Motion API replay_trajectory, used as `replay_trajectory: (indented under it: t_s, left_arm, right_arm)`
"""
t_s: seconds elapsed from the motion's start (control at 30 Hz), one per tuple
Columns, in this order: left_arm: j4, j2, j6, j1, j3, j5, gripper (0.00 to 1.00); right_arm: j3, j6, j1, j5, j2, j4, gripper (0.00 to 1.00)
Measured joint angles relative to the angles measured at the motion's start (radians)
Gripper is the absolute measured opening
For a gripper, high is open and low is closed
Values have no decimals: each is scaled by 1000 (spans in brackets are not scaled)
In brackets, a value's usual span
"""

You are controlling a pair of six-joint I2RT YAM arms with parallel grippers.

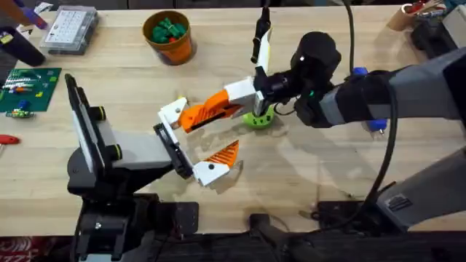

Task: Pick up the gripper from the table and insert it into the empty holder that is missing its gripper. Then pick up a screw, insert it into the mounting hole, and use the screwdriver to tighten it. Finally, clean up the table by picking up the vegetable and placing it into the bucket.

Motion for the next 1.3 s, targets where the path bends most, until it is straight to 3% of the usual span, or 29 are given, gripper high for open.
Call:
replay_trajectory:
  t_s: [0.6, 1.3]
  left_arm:
    - [0, 0, -1, 0, 0, -3, 988]
    - [0, 0, -7, 0, 0, -8, 988]
  right_arm:
    - [0, -1, 21, 65, 0, -22, 14]
    - [31, -35, 24, 65, 0, -84, 13]
